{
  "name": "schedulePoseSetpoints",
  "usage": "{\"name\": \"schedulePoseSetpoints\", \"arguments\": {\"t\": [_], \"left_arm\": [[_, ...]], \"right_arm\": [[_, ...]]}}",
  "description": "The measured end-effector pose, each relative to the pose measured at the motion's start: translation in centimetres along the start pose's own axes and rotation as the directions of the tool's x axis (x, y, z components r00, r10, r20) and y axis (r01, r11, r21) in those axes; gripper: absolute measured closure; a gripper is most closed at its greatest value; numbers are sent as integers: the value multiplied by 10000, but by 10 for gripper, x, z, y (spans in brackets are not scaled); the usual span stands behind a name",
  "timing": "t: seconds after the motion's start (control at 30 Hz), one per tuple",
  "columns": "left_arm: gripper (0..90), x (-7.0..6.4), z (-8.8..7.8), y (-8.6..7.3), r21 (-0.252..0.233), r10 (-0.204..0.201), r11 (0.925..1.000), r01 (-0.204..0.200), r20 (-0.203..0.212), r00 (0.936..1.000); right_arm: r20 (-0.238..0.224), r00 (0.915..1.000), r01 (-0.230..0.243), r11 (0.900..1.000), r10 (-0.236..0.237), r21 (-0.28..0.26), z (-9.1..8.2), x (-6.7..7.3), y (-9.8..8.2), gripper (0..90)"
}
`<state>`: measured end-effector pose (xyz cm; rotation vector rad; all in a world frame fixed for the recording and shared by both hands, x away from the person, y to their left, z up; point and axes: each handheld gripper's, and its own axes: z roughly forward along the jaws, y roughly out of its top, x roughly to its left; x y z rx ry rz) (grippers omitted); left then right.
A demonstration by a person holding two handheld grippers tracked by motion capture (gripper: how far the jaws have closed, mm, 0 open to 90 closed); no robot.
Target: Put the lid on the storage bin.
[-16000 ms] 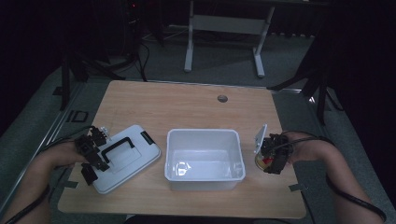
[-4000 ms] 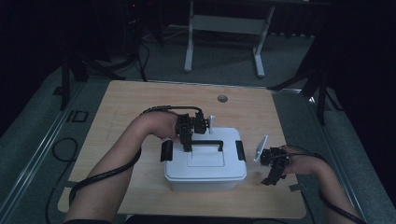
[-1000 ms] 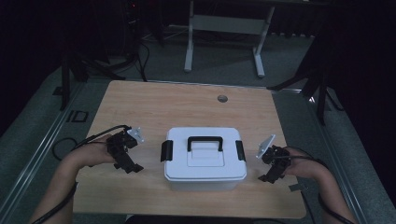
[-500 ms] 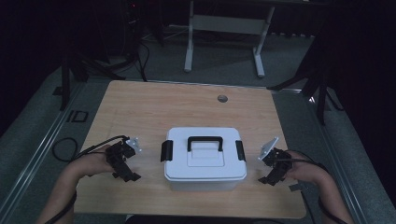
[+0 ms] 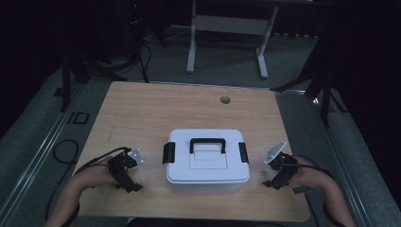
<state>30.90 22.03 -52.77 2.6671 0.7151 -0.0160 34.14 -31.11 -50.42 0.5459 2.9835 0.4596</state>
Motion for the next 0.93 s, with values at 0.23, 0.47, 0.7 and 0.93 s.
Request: {"name": "schedulePoseSetpoints", "arguments": {"t": [0.23,0.47,0.7,0.93], "left_arm": [[18,0,3,-11,-396,-230,9990,223,-155,9996],[22,3,4,-21,-940,-537,9942,520,-153,9984],[22,4,-4,-27,-1787,-719,9814,706,-9,9974],[22,3,-6,-35,-1922,-791,9784,765,-57,9969]], "right_arm": [[-63,10000,-36,10000,35,-38,9,0,-3,138],[-46,9995,-306,9978,304,-586,19,0,-5,135],[163,9995,-263,9945,281,-1015,24,3,-6,135],[93,9989,-431,9849,452,-1676,18,2,-9,135]]}}
